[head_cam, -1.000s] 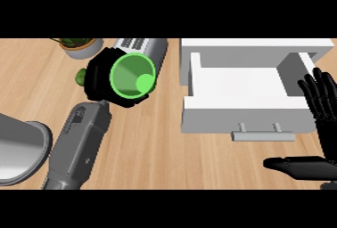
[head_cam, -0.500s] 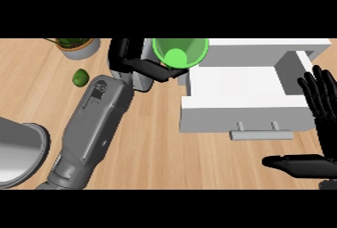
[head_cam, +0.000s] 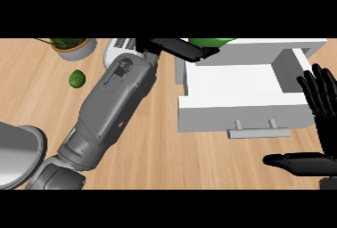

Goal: Pick up the cup, place it into the drawer and close the drawer

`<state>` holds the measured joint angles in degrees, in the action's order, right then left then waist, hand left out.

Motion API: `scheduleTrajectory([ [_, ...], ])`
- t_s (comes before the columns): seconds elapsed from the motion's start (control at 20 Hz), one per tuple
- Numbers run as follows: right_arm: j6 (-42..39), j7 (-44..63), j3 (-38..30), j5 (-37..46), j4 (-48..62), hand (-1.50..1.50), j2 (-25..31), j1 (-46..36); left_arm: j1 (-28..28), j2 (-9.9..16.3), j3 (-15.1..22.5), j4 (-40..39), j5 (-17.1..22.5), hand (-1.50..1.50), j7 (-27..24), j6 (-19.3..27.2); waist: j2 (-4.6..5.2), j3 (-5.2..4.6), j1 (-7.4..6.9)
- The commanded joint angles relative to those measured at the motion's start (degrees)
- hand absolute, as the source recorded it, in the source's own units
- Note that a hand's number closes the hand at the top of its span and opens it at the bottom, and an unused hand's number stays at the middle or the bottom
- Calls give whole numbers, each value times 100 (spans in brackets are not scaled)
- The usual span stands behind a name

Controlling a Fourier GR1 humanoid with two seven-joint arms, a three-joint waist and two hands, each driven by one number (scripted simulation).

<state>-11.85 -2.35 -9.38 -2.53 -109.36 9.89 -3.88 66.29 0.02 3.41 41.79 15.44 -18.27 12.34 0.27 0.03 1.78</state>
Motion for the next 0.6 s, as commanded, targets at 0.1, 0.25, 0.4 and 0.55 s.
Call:
scheduleTrajectory([
  [0.1,-18,207,-28,-79,-33,-150,41,-142,398,-2,605,-919,711,150,-367,314,16,0,60],
  [0.25,-69,127,18,-43,163,-150,45,-209,713,-2,779,-1358,900,150,-286,434,35,2,108],
  [0.4,87,-163,147,158,19,-150,-206,77,441,-2,1298,-1141,1253,150,-327,457,14,1,88],
  [0.55,-406,-119,-274,-345,62,-150,288,30,455,-2,1781,-1291,1477,150,-355,736,25,3,191],
])
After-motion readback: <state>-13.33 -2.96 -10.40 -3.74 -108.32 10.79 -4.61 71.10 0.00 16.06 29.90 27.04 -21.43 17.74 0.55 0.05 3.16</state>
